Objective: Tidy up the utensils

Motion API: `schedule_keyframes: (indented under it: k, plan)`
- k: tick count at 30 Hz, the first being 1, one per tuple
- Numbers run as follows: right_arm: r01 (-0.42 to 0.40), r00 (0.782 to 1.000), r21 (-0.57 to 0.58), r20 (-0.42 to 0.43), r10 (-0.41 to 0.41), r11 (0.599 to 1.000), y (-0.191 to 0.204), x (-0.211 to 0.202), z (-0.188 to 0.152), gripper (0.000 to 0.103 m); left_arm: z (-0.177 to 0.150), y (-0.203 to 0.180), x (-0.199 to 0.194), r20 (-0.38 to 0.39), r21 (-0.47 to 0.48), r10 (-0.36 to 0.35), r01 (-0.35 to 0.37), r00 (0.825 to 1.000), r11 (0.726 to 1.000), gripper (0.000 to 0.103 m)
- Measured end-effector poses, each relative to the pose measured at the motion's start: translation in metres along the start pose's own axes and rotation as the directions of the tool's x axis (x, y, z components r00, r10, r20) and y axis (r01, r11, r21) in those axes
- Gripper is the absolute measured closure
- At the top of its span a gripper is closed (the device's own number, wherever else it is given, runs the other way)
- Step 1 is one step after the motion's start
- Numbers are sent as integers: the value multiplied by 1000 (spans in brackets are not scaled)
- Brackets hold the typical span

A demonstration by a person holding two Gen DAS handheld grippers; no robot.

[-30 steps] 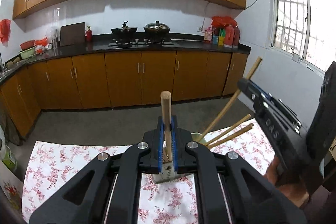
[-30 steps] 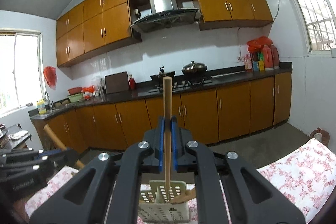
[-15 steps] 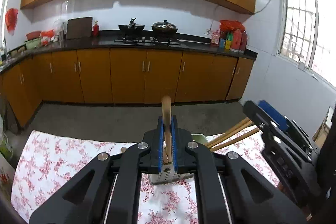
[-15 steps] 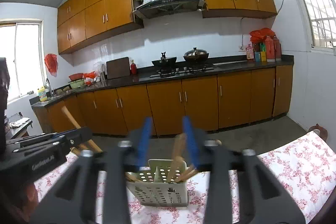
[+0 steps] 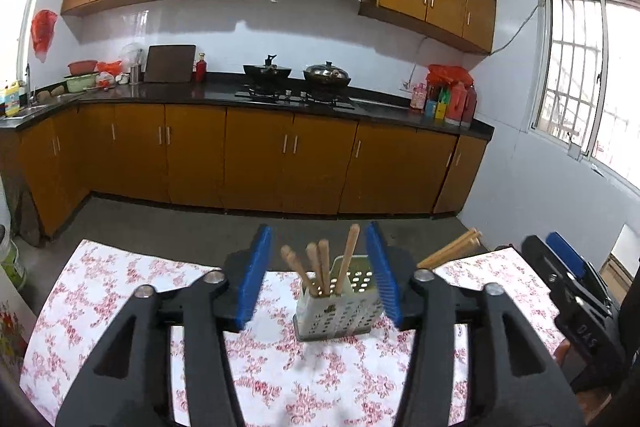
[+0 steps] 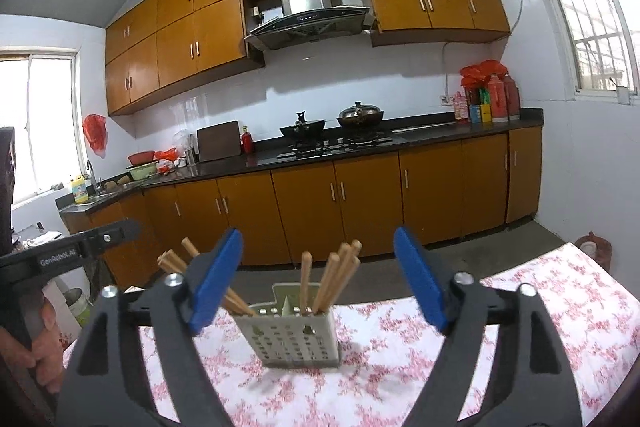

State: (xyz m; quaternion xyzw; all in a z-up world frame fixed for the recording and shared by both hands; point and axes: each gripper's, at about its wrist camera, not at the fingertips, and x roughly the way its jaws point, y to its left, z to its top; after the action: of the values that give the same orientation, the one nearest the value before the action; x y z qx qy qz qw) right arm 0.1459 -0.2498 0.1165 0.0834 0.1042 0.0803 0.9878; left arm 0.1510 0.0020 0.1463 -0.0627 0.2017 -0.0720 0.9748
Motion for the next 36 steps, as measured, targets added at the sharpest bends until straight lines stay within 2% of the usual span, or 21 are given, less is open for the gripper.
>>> schedule_keyframes:
  k: [4,6,9,12,15,20,28,36]
  plan:
    - [20,1000,-12,-7,-20,1000,-5,-19,-11,8,-17,2,-22,32,19,15,-16,999,1000,35]
    - [36,999,-24,-20,-37,999,-5,-24,-17,4,-25,0,-29,46,36,30,-32,998,999,25]
    - [76,995,-38,-54,-78,996,-5,-28,-28,4,-35,-4,-36,74,70,57,-62,996,996,11]
    - [121,989,-50,-78,-125,991,-8,-26,-34,4,-45,-7,-42,103,103,96,-107,990,989,2]
    - [152,982,-77,-105,-159,985,-7,-24,-42,4,-54,-7,-46,120,116,124,-138,985,984,2]
    - [169,973,-104,-140,-182,980,-5,-22,-52,4,-68,4,-43,86,76,140,-147,986,986,2]
    - [100,974,-82,-196,-115,992,-1,-43,-84,4,-108,14,-60,88,42,144,-148,986,988,2]
    - [82,984,-95,-148,-96,992,4,-74,-113,4,-144,9,-83,124,57,147,-155,981,986,2]
